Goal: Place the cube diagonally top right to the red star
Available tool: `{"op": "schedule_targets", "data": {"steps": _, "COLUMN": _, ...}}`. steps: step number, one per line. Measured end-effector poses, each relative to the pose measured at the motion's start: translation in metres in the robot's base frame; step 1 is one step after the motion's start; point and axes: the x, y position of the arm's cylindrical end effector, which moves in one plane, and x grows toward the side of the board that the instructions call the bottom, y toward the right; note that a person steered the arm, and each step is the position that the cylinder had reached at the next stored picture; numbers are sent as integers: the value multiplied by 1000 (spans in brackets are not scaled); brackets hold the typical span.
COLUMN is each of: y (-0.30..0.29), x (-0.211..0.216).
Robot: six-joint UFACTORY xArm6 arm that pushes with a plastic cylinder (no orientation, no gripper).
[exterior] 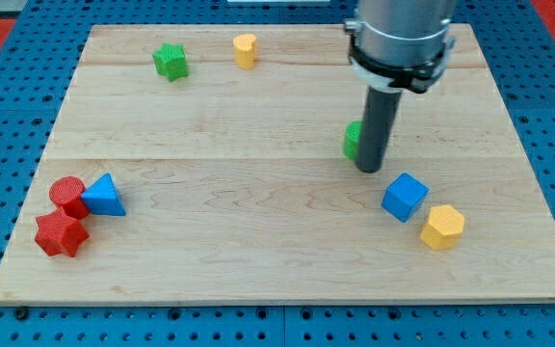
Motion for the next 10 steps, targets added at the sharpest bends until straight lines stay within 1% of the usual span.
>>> {"op": "schedule_targets", "data": {"steps": 1, "y": 41, "x": 0}}
{"op": "schedule_targets", "data": {"steps": 2, "y": 66, "x": 7}}
{"op": "schedule_targets", "data": {"steps": 3, "y": 69, "x": 39}}
{"op": "schedule_targets", "data": {"steps": 4, "y": 69, "x": 60}}
{"op": "schedule_targets", "data": {"steps": 5, "y": 64, "x": 63}}
{"op": "schedule_targets", "data": {"steps": 7, "y": 35, "x": 59}}
{"op": "schedule_targets", "data": {"steps": 10, "y": 28, "x": 20}}
